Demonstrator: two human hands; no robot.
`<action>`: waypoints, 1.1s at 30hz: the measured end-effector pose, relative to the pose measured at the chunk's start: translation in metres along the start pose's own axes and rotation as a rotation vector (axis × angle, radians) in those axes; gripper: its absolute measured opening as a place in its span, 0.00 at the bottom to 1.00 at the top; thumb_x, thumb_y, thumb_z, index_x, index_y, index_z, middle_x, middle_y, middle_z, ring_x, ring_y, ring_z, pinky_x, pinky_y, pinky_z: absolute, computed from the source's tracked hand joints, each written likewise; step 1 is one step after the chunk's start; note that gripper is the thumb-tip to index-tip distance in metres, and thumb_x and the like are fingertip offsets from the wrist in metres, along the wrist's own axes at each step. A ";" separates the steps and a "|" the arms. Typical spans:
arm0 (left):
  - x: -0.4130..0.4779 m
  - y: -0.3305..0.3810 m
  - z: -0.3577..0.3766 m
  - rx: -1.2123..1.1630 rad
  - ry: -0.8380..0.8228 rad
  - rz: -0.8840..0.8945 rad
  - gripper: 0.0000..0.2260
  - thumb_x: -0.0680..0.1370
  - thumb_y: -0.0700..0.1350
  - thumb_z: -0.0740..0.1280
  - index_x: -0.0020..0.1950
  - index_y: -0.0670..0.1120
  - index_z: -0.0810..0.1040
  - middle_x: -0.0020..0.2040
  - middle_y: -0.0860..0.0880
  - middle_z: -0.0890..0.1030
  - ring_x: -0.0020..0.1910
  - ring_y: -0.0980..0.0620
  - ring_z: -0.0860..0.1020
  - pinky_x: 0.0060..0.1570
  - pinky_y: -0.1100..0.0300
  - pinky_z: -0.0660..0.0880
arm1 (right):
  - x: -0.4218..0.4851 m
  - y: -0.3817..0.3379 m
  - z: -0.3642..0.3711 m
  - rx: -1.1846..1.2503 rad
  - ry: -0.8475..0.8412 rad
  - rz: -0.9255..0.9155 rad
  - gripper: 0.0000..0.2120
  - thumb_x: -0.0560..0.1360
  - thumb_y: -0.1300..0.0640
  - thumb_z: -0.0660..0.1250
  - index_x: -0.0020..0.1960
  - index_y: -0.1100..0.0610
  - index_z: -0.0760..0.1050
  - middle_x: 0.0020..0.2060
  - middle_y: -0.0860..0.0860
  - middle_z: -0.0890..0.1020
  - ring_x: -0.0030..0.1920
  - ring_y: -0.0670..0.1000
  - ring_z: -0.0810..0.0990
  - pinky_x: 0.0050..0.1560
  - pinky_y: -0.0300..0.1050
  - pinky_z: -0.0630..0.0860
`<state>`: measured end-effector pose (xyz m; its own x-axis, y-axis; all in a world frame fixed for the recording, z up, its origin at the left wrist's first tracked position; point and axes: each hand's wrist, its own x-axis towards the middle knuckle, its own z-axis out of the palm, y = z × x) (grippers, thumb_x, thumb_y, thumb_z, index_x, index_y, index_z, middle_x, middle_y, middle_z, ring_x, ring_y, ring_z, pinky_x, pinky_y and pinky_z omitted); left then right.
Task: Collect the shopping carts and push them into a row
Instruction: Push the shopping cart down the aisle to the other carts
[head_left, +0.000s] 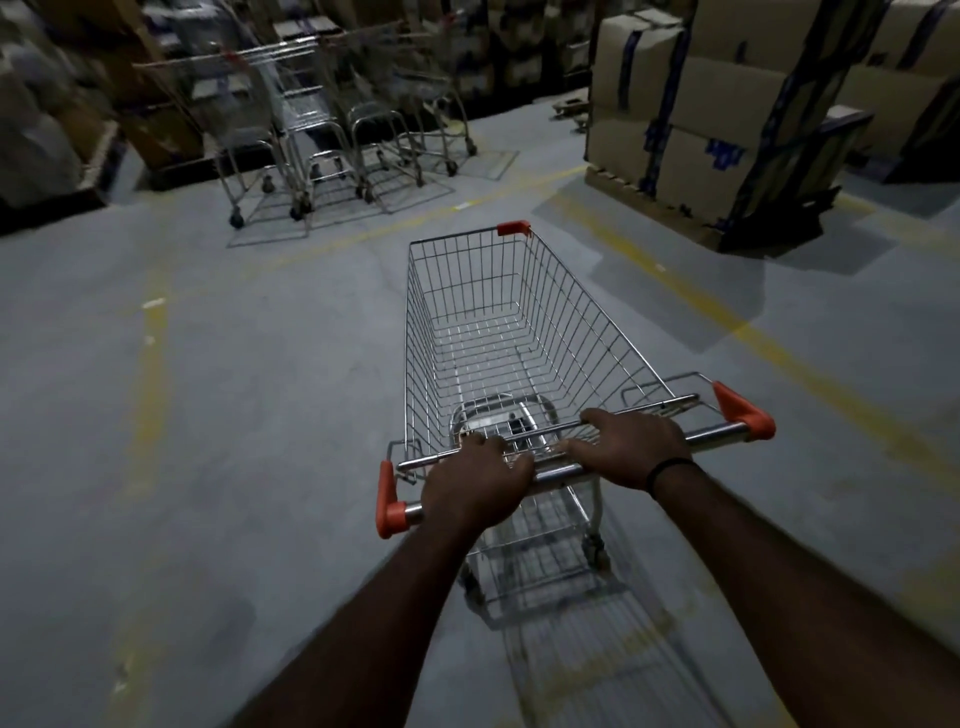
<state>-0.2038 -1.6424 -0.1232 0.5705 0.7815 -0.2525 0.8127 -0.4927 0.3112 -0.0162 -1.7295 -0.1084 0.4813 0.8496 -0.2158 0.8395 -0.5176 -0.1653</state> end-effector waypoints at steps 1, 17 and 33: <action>0.009 -0.004 -0.004 -0.006 -0.002 -0.012 0.31 0.77 0.69 0.50 0.70 0.53 0.73 0.69 0.47 0.73 0.61 0.44 0.77 0.57 0.47 0.75 | 0.011 -0.005 -0.002 -0.004 -0.002 -0.007 0.31 0.75 0.28 0.58 0.73 0.42 0.69 0.63 0.53 0.82 0.64 0.58 0.78 0.61 0.50 0.72; 0.181 -0.039 -0.076 -0.183 0.052 -0.263 0.28 0.72 0.72 0.57 0.65 0.58 0.74 0.63 0.52 0.81 0.59 0.47 0.80 0.58 0.49 0.76 | 0.233 -0.049 -0.036 -0.062 -0.082 -0.239 0.36 0.72 0.26 0.50 0.69 0.46 0.71 0.56 0.54 0.84 0.58 0.57 0.80 0.55 0.49 0.74; 0.328 -0.063 -0.127 -0.273 0.125 -0.425 0.28 0.70 0.71 0.56 0.64 0.59 0.76 0.62 0.53 0.80 0.57 0.48 0.80 0.57 0.48 0.76 | 0.430 -0.097 -0.063 -0.108 -0.090 -0.417 0.37 0.72 0.25 0.52 0.72 0.45 0.69 0.58 0.52 0.84 0.60 0.56 0.80 0.57 0.50 0.74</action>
<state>-0.0827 -1.3062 -0.1087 0.1649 0.9389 -0.3023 0.8992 -0.0172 0.4372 0.1255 -1.3072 -0.1244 0.0754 0.9689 -0.2357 0.9812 -0.1143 -0.1558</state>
